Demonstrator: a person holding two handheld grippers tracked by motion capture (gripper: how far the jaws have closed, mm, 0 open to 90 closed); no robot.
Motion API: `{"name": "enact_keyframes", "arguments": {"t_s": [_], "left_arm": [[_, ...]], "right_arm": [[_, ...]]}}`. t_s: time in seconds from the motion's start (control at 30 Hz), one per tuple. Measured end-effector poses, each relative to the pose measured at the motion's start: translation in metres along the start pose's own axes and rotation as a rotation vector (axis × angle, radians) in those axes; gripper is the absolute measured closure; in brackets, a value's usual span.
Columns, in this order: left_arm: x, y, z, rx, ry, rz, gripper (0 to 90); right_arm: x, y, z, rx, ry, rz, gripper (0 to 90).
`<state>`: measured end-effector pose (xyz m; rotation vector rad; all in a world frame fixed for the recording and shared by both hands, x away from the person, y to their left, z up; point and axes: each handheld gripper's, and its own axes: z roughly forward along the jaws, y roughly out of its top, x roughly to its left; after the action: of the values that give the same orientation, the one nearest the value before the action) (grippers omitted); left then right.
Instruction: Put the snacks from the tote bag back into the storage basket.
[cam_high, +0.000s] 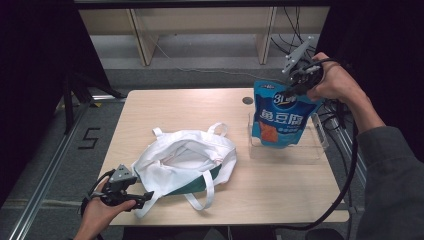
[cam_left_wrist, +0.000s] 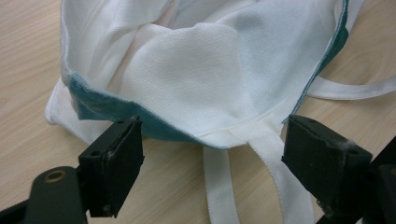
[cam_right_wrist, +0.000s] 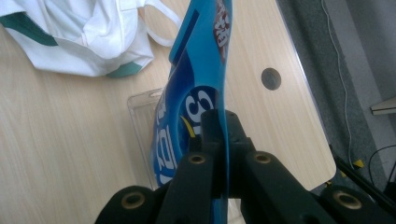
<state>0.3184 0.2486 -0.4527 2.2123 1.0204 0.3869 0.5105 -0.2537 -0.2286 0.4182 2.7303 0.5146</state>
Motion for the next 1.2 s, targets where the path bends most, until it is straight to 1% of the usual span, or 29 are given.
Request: {"name": "enact_keyframes", "arguments": {"t_s": [0.07,0.1,0.13,0.17,0.2,0.3,0.37,0.4,0.43,0.47,0.5,0.57,0.6,0.63,0.67,0.7,0.73,0.83,0.87,0.9,0.93,1.0,1.03,1.1,1.13,1.17,1.2], "left_arm": [[0.000,0.000,0.000,0.000,-0.001,-0.001,19.5],[0.000,0.000,0.000,0.001,-0.001,0.000,19.5],[0.000,0.000,0.000,-0.003,-0.003,0.001,19.4],[0.000,0.000,0.001,-0.005,-0.003,0.001,19.5],[0.000,0.000,0.001,-0.003,-0.005,-0.002,19.5],[0.000,0.000,0.000,-0.002,-0.001,0.000,19.4],[0.000,0.000,0.000,-0.001,-0.001,-0.004,19.5],[-0.001,0.000,0.000,-0.007,0.005,-0.006,19.5],[-0.001,0.000,0.000,-0.008,0.006,-0.007,19.5],[0.000,0.000,0.000,-0.006,0.005,-0.006,19.5],[0.000,0.000,0.001,-0.009,0.005,-0.004,19.5],[0.000,0.000,0.001,0.003,-0.002,-0.001,19.5],[0.000,0.000,0.000,0.007,0.000,-0.002,19.5],[-0.001,0.000,0.001,0.006,-0.001,-0.004,19.5],[0.000,0.000,0.001,0.006,-0.001,-0.003,19.5],[0.000,0.000,0.001,0.005,-0.001,-0.003,19.5],[0.000,0.000,0.001,0.006,-0.001,-0.003,19.4],[0.001,0.000,0.001,0.009,-0.002,-0.008,19.4],[0.000,-0.001,0.001,0.013,-0.002,-0.028,19.5],[0.001,-0.001,0.001,0.010,0.001,-0.010,19.4],[0.001,-0.001,0.001,0.009,0.002,-0.008,19.4],[0.002,0.000,0.001,0.013,0.002,-0.004,19.4],[0.000,-0.001,0.002,0.010,-0.004,-0.030,19.5],[0.000,-0.001,0.002,0.012,-0.002,-0.025,19.5],[0.000,0.000,0.001,0.012,0.007,-0.008,19.5],[0.000,0.000,0.002,0.008,-0.002,-0.011,19.4],[0.000,0.000,0.002,0.011,0.005,-0.009,19.4]], "right_arm": [[0.000,-0.002,0.003,-0.003,0.012,-0.009,90.0],[0.000,-0.003,0.004,0.000,0.005,-0.001,90.0],[0.001,-0.004,0.005,0.001,0.012,0.001,90.0],[0.000,-0.005,0.007,-0.005,0.018,-0.016,90.0],[0.001,-0.006,0.008,0.000,0.014,0.002,90.0],[0.001,-0.009,0.012,-0.003,0.027,-0.005,90.0],[0.002,-0.011,0.015,-0.001,0.028,0.003,90.0],[0.002,-0.011,0.017,-0.002,0.035,0.001,90.0],[0.002,-0.012,0.018,-0.005,0.039,-0.017,90.0],[0.003,-0.013,0.019,-0.002,0.039,0.000,90.0],[0.003,-0.013,0.020,-0.003,0.045,0.000,90.0],[0.003,-0.014,0.021,-0.006,0.047,-0.001,90.0],[0.003,-0.015,0.022,-0.010,0.054,-0.011,90.0],[0.003,-0.016,0.022,-0.010,0.046,-0.004,90.0],[0.003,-0.016,0.023,-0.012,0.058,-0.004,90.0],[0.003,-0.017,0.023,-0.009,0.056,0.006,90.0],[0.003,-0.018,0.024,-0.010,0.059,0.003,90.0],[0.004,-0.020,0.028,-0.011,0.069,0.006,90.0],[0.004,-0.021,0.030,-0.010,0.073,0.006,90.0],[0.004,-0.022,0.032,-0.007,0.073,0.005,90.0],[0.005,-0.023,0.033,-0.006,0.070,0.008,90.0],[0.005,-0.026,0.032,-0.022,0.071,0.020,90.0],[0.004,-0.027,0.031,-0.023,0.067,0.023,90.0],[0.004,-0.029,0.029,-0.040,0.060,0.034,89.8],[0.004,-0.029,0.028,-0.045,0.050,0.033,89.1],[0.005,-0.030,0.027,-0.044,0.041,0.049,87.7],[0.005,-0.030,0.028,-0.045,0.031,0.055,85.7]]}}
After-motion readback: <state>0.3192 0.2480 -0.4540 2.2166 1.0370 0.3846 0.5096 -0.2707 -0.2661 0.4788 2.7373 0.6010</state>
